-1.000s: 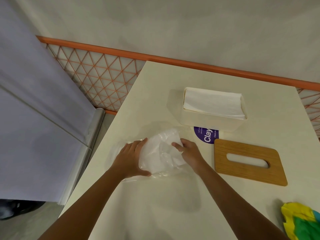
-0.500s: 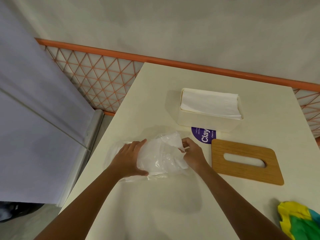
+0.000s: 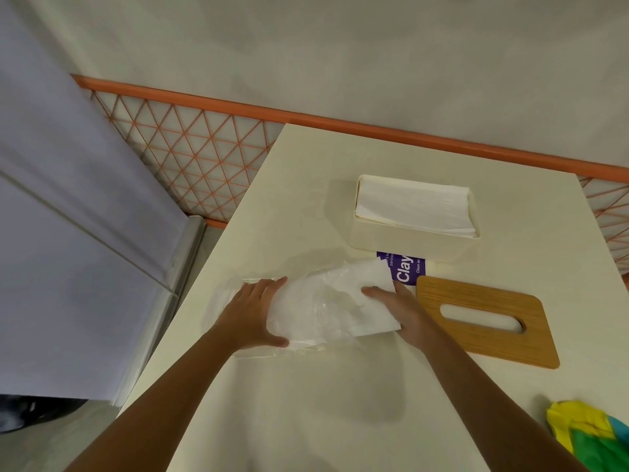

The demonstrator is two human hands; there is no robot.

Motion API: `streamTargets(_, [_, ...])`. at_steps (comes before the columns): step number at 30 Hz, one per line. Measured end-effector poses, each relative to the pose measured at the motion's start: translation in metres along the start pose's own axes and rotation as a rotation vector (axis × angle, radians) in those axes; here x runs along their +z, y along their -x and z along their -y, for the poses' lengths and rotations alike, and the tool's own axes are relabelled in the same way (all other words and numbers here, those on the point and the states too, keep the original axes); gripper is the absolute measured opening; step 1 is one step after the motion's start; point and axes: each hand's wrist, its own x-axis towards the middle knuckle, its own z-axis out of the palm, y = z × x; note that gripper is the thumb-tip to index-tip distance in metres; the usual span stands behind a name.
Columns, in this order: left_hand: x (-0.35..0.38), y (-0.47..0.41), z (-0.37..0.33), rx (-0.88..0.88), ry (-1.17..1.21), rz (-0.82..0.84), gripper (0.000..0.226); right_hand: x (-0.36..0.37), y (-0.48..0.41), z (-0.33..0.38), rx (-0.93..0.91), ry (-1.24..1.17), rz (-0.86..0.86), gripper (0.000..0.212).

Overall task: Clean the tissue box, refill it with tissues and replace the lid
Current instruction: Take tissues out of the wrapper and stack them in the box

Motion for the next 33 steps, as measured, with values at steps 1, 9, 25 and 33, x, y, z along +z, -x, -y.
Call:
streamTargets(1, [0.0,0.0,0.0,0.002,-0.006,0.004,0.114,0.001,0.001,0.0,0.003,0.023,0.034,0.05])
streamTargets(9, [-0.002,-0.002,0.001,0.001,-0.07,0.033,0.11,-0.014,0.006,0.023,-0.161,0.133,-0.095,0.026])
streamTargets(25, [-0.028,0.0,-0.01,-0.055,-0.122,0.226,0.128,-0.104,0.054,0.07,-0.286,0.05,-0.182,0.047])
streamTargets(33, [-0.061,-0.013,-0.054,-0.142,0.239,0.059,0.099,-0.136,0.075,0.096,-0.375,-0.088,-0.164,0.034])
